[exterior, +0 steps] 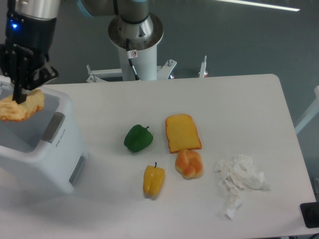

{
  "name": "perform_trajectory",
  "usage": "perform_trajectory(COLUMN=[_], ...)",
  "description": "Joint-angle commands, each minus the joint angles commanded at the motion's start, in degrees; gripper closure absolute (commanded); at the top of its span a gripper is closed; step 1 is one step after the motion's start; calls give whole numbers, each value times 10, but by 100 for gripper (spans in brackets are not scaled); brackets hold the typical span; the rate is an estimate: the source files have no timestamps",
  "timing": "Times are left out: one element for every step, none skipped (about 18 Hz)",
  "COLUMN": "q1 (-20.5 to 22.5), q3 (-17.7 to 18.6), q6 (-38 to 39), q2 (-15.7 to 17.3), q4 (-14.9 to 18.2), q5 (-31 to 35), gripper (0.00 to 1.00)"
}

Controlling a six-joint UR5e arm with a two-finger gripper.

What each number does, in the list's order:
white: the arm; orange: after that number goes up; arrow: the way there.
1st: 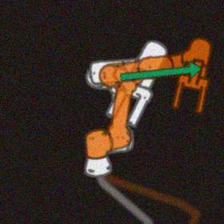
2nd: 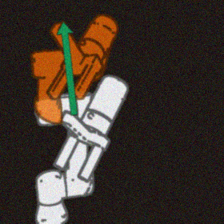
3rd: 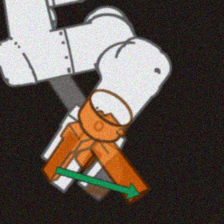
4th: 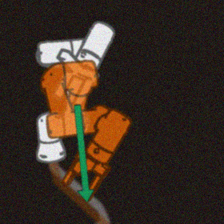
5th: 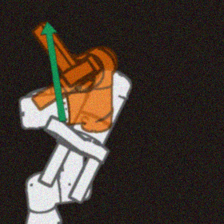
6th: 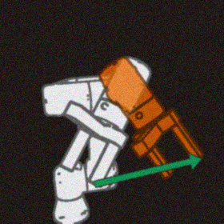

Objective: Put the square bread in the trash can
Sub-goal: 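Lower the tan pastry into the white trash bin opening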

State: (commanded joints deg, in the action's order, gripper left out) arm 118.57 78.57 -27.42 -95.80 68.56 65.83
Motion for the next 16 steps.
perform_trajectory(q1=[-1, -1, -1, -1, -1, -1, -1, -2, -2, -5, -8, -13, -19, -24, -27, -35], q3=[4, 6, 6, 6, 6, 6, 6, 7, 11, 14, 16, 18, 21, 23, 24, 24], q6=[-1, -3, -4, -3, -4, -2, -1, -1, -3, -4, -4, -4, -4, -2, 2, 3], q2=[-1, -2, -2, -3, -2, -2, -3, -3, -3, -3, -6, -10, -11, -17, -20, -26], q4=[-4, -4, -4, -4, -4, -4, -4, -4, -3, -4, -4, -3, -4, -3, -3, -3], q5=[0, 0, 0, -1, -1, -1, -1, -1, -1, -1, -1, -1, 0, -1, -1, -2], gripper=[61, 47, 29, 0, 0, 0, 0, 0, 0, 0, 0, 0, 0, 0, 0, 0])
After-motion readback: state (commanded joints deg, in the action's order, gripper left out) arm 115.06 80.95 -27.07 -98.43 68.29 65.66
